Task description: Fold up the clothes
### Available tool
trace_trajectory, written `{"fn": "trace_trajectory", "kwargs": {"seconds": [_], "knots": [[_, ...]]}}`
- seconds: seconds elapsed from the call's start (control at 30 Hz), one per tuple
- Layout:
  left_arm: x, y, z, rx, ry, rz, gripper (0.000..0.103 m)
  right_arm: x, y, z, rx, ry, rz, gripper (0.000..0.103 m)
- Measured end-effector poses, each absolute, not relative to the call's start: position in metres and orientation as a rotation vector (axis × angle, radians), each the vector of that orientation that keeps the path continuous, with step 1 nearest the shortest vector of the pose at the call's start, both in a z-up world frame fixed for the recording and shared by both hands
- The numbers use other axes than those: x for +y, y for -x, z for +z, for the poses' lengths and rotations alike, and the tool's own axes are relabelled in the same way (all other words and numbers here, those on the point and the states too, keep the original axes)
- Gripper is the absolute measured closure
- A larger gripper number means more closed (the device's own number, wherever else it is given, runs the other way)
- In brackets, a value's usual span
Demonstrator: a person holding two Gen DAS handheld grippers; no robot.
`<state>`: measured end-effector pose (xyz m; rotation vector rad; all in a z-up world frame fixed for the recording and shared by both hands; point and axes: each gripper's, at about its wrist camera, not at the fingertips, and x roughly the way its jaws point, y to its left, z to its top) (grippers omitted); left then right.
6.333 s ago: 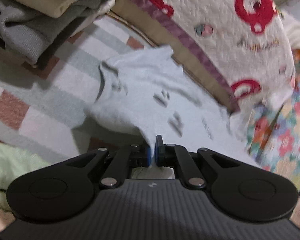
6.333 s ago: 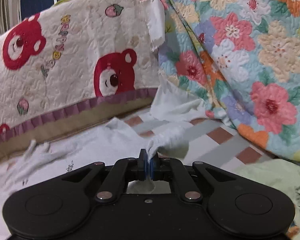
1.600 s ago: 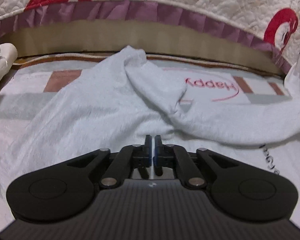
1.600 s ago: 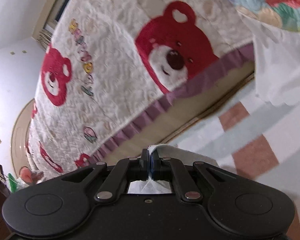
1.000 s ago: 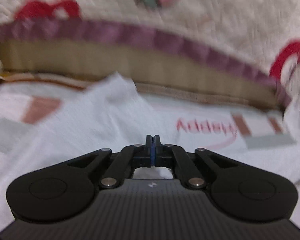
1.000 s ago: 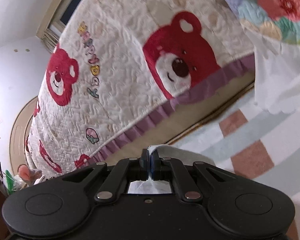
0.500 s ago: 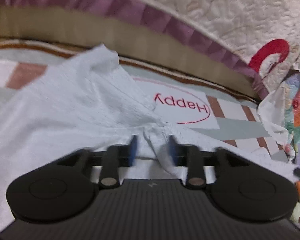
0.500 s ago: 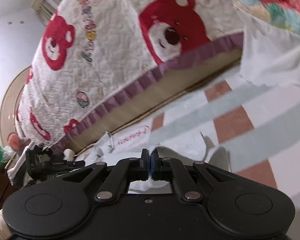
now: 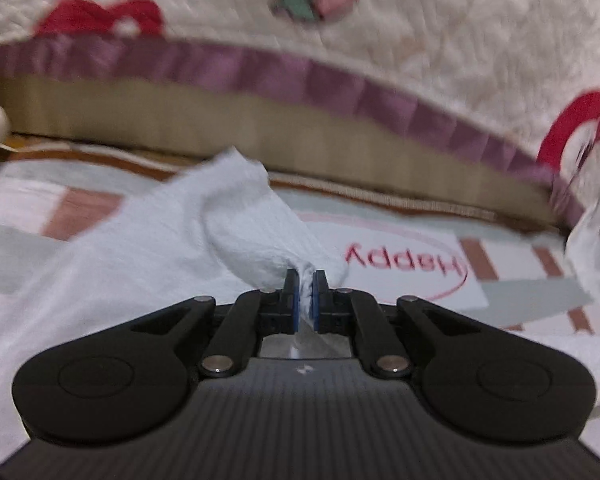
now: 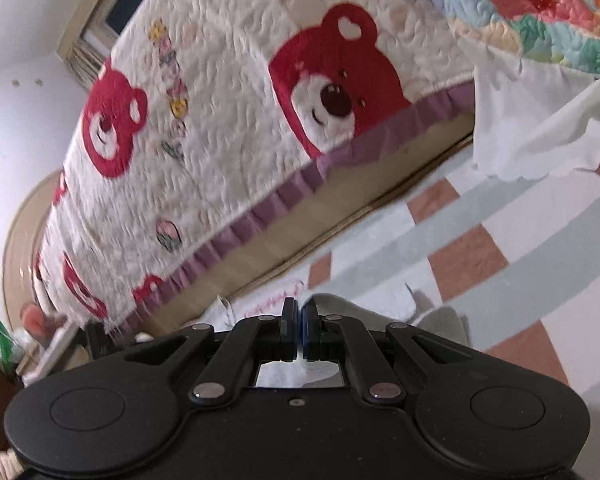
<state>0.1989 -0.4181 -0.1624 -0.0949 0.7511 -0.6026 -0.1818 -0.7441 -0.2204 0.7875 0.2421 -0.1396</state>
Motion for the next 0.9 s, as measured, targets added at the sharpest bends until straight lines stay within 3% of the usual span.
{"fn": "trace_trajectory", "kwargs": {"seconds": [0.2, 0.43, 0.53, 0.77, 0.9], "knots": [[-0.373, -0.173, -0.138, 0.698, 0.148, -0.591, 0.098, -0.737, 0.191, -0.215, 0.216, -0.791, -0.066, 0.098], [-0.365, -0.155, -0.125, 0.665, 0.085, -0.632, 0.098, -0.731, 0.199, -0.211, 0.366, -0.777, 0.031, 0.098], [-0.405, -0.183, -0.116, 0.617, 0.043, -0.649, 0.098, -0.759, 0.165, -0.184, 0.407, -0.713, 0.026, 0.098], [-0.487, -0.259, -0.147, 0.715, -0.021, -0.528, 0.096, -0.867, 0.021, -0.12, 0.387, -0.576, -0.367, 0.094], [-0.49, -0.271, -0.158, 0.803, 0.033, -0.541, 0.075, -0.868, -0.002, -0.13, 0.445, -0.548, -0.565, 0.085]]}}
